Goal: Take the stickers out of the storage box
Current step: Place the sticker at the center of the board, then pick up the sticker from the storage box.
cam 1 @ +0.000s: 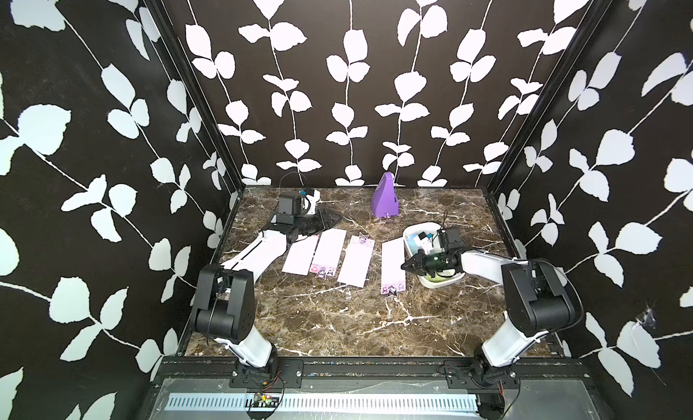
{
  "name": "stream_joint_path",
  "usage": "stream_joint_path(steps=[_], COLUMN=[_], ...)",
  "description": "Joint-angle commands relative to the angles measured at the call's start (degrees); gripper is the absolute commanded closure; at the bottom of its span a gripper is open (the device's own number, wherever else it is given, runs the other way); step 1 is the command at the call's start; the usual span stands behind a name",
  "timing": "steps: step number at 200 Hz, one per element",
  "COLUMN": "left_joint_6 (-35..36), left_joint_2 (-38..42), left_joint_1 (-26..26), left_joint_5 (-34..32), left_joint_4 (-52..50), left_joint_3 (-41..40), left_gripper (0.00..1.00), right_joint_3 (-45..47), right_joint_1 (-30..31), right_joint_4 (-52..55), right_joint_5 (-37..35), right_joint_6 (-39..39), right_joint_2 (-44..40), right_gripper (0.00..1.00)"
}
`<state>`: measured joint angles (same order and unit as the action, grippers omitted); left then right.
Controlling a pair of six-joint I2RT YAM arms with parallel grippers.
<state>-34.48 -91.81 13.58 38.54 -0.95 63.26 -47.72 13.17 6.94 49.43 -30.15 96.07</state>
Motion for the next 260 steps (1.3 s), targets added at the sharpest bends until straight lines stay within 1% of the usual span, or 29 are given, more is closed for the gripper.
stream_joint_path(steps=[1,17,26,29,43,50,58,74,100,124,130,151,166,182,192,204,211,235,260], left_joint_6=[0.72,0.53,0.47,0.47,0.41,0.38,0.54,0.86,0.65,0.69,0.79,1.42,1.61,2.02,2.62,3.24,3.3,3.06,3.01], left_joint_2=[1.78,1.46,1.29,1.28,1.24,1.28,1.28,1.44,1.26,0.89,0.72,-0.26,-1.26,-2.42,-3.36,-4.45,-5.13,-7.41,-10.87], left_joint_1=[0.13,0.21,0.21,0.21,0.21,0.26,0.31,0.31,0.53,1.12,1.46,2.93,4.41,6.25,7.38,8.65,9.34,11.8,14.95], left_joint_5=[0.52,0.74,0.73,0.79,0.92,0.92,1.04,0.92,0.87,0.66,0.46,-0.21,-0.65,-1.06,-1.22,-1.55,-1.62,-2.04,-2.16], left_joint_4=[0.19,0.58,0.53,0.55,0.6,0.58,0.38,0.12,0.17,0.07,-0.17,-1.27,-1.81,-2.35,-3.57,-4.69,-4.9,-5.11,-5.83], left_joint_3=[0.58,0.63,0.68,0.68,0.71,0.68,0.63,0.55,0.53,1.05,1.29,3.02,4.32,5.88,7.23,8.67,9.43,11.52,14.38], left_gripper=[0.53,0.53,0.53,0.53,0.53,0.53,0.53,0.53,0.53,0.53,0.53,0.53,0.53,0.53,0.53,0.54,0.53,0.54,0.54], right_joint_3=[-2.95,-3.24,-3.48,-3.53,-3.94,-4.08,-4.34,-4.98,-6.49,-7.46,-7.79,-8.45,-8.83,-9.66,-10.61,-11.97,-12.61,-12.99,-13.08], right_joint_1=[1.67,2.26,2.42,2.47,2.6,2.59,2.56,2.53,2.57,2.48,2.39,1.79,0.75,-1.31,-2.86,-3.93,-4.53,-7.32,-9.73], right_joint_4=[2.78,3.08,3.22,3.43,4.12,4.42,5.2,6.48,10.53,14.36,15.05,16.28,16.39,18.64,21.27,24.85,26.37,27.17,25.83], right_joint_5=[-2.07,-2.54,-2.64,-2.78,-3.67,-4.33,-5.12,-6.17,-8.45,-11.21,-11.32,-10.63,-9.97,-11.53,-13.34,-18.88,-20.92,-24.44,-25.41], right_joint_6=[1.05,0.97,1.05,1.18,1.38,1.41,1.79,2.45,4.27,6.09,6.38,6.96,7.76,9.81,12.01,15.22,16.7,19.07,19.79], right_joint_2=[1.17,2.08,2.52,2.75,2.9,2.66,2.23,1.14,-1.09,-3.83,-5.94,-8.34,-9.62,-10.41,-10.55,-10.64,-10.56,-9.01,-6.07], right_gripper=[0.97,0.94,0.88,0.85,0.82,0.78,0.72,0.7,0.62,0.58,0.57,0.55,0.58,0.59,0.59,0.59,0.59,0.56,0.54])
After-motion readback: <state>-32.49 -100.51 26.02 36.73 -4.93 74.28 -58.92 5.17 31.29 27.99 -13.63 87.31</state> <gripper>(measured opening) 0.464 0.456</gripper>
